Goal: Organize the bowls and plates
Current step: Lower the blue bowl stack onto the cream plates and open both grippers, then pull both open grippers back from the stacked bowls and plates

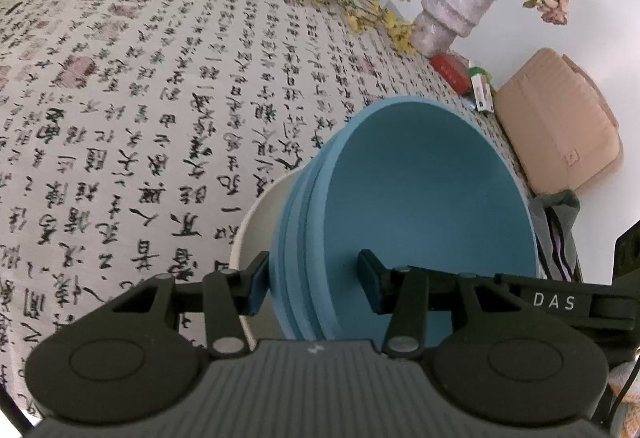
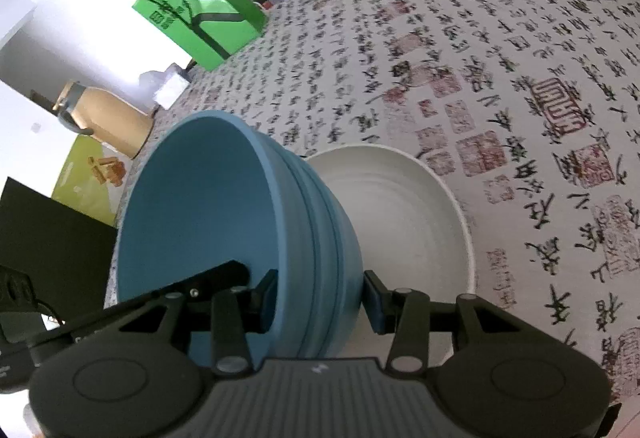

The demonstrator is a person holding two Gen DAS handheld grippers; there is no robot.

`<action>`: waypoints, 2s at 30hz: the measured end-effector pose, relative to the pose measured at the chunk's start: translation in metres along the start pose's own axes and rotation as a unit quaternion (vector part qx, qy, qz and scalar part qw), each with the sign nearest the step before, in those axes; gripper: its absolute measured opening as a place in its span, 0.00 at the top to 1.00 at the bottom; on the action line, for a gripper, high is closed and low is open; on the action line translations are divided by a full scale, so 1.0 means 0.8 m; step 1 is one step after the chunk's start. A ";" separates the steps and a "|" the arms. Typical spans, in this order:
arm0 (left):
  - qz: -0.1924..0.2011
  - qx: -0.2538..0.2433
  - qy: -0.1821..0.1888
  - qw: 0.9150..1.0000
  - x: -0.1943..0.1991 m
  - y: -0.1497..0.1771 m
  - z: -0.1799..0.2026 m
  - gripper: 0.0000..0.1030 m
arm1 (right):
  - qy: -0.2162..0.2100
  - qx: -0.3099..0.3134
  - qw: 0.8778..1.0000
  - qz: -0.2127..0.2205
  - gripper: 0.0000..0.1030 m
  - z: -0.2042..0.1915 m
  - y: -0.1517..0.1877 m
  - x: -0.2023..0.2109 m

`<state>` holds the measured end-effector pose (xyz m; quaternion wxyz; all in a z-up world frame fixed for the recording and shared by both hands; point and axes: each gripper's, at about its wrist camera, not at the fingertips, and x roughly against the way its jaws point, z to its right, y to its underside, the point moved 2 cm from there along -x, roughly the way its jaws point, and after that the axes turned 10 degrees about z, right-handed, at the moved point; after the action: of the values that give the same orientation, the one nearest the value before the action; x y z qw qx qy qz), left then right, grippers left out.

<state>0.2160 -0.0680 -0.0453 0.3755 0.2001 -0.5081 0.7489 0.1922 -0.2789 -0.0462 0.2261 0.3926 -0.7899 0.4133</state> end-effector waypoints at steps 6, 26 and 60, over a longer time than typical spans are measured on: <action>-0.006 0.000 0.006 1.000 -0.009 0.002 0.001 0.54 | 0.007 0.003 1.000 -0.001 0.58 0.007 0.001 0.001; 0.081 -0.051 -0.017 0.995 0.036 0.008 0.000 0.33 | -0.013 0.074 0.994 0.075 0.36 -0.004 0.015 0.043; 0.365 -0.199 -0.086 0.905 0.222 0.262 0.000 0.00 | 0.037 0.257 0.907 0.331 0.00 -0.003 0.285 0.191</action>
<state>-0.0580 -0.0466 -0.0522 0.0625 -0.0147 -0.7144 0.6968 -0.0816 -0.2630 -0.0492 -0.0036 0.1371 -0.7320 0.6674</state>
